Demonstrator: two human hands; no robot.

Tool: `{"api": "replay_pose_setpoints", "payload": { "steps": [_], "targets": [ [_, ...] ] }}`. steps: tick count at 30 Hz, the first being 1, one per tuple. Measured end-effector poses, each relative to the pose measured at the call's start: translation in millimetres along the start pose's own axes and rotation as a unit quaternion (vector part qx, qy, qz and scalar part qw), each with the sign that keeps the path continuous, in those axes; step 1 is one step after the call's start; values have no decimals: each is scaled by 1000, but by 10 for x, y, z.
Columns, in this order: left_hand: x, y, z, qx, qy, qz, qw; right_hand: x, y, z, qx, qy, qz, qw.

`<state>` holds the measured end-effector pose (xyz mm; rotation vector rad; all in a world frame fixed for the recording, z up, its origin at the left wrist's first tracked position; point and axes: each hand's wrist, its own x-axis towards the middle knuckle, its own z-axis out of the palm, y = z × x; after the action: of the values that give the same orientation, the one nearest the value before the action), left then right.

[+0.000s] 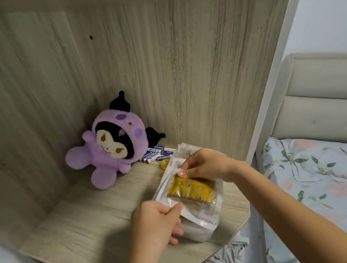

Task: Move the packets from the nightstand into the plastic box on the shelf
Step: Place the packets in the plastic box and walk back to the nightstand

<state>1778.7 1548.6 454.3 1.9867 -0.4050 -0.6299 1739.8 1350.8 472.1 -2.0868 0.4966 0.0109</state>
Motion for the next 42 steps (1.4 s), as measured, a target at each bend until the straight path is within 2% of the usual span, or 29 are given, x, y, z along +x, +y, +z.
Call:
{"api": "replay_pose_setpoints", "payload": {
  "steps": [2,4,6,7,9,11,12,16,20,22,26,30,33,38,40,42],
  "targets": [
    [-7,17,-78,116,28,23,993,21,52,87,-4,-8,-1,1000],
    [0,34,-121,257,99,75,958,26,99,126,-1,0,-3,1000],
    [27,18,-140,330,141,114,926,9,120,141,9,5,-11,1000],
    [57,-18,-148,327,133,151,923,-2,130,149,10,9,-18,1000],
    [103,-65,-150,272,54,239,931,-26,135,165,6,23,-37,999],
    [112,-79,-99,209,-29,257,943,-32,127,179,3,36,-56,998],
    [110,-102,-58,208,-45,250,944,-27,120,184,-6,43,-65,997],
    [135,-182,57,254,-9,228,940,-27,119,212,-39,71,-87,993],
    [83,-256,77,398,19,229,888,-87,186,270,-32,112,-127,985],
    [12,-277,106,431,27,237,870,-106,209,294,-36,125,-140,982],
    [-27,-279,118,451,37,228,862,-75,192,273,-46,105,-141,983],
    [21,-284,71,415,19,228,881,-62,154,188,-63,77,-125,987],
    [75,-270,-26,382,-16,219,898,-172,165,78,-54,140,-120,981],
    [145,-133,-196,346,-24,257,902,-530,331,-54,-182,274,-95,939],
    [157,-17,-199,354,-36,302,884,-689,389,-30,-217,310,-67,923],
    [145,84,-148,396,-46,360,844,-891,462,37,-247,343,-24,906]
  ]
}}
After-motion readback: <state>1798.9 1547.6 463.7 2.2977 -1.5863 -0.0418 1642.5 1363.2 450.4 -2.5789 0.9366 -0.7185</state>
